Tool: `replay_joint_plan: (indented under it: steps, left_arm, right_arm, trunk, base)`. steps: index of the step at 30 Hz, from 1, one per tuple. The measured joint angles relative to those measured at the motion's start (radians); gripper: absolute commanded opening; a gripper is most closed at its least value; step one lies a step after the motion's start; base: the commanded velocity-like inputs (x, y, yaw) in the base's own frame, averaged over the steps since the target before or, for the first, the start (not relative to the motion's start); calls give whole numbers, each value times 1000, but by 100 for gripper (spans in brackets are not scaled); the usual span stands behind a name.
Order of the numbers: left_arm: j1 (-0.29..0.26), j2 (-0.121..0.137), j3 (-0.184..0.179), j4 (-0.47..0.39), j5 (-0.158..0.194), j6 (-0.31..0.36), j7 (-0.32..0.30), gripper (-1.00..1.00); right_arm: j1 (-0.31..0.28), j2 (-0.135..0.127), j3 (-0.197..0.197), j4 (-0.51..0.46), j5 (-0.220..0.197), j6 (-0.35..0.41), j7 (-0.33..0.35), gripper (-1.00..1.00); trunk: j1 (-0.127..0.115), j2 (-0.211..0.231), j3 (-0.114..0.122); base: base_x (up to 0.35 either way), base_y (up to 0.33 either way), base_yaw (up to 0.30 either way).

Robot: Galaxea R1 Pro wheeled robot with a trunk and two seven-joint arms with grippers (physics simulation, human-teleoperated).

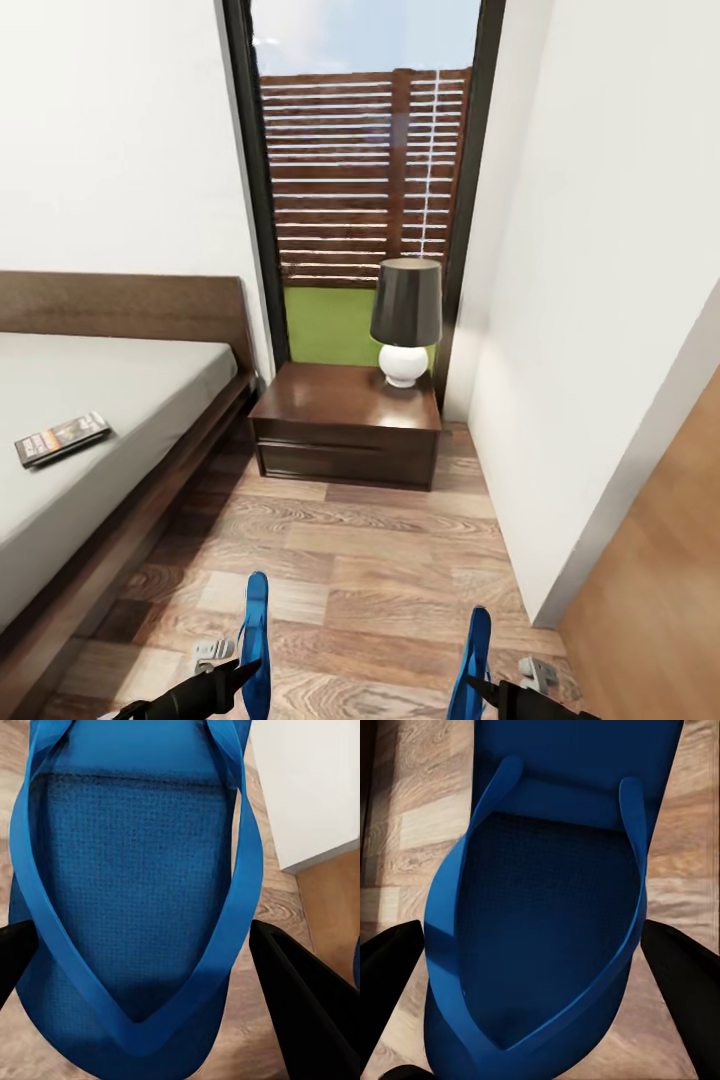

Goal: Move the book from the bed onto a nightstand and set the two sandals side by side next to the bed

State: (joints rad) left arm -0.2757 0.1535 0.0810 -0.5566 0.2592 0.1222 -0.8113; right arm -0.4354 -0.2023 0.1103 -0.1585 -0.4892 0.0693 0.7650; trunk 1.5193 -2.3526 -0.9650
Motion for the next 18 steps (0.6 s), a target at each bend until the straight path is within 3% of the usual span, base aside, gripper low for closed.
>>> replay_joint_plan:
  steps: [10,18]
  left_arm:
    - [0,0,1,0,0,1,0,-100]
    - [0,0,0,0,-1,1,0,-100]
  right_arm:
    - [0,3,0,0,0,1,0,-100]
    - [0,4,0,0,0,1,0,-100]
  trunk:
    - [0,0,0]
    - [0,0,0]
  base:
    - [142,-79,0]
    - [290,-3,0]
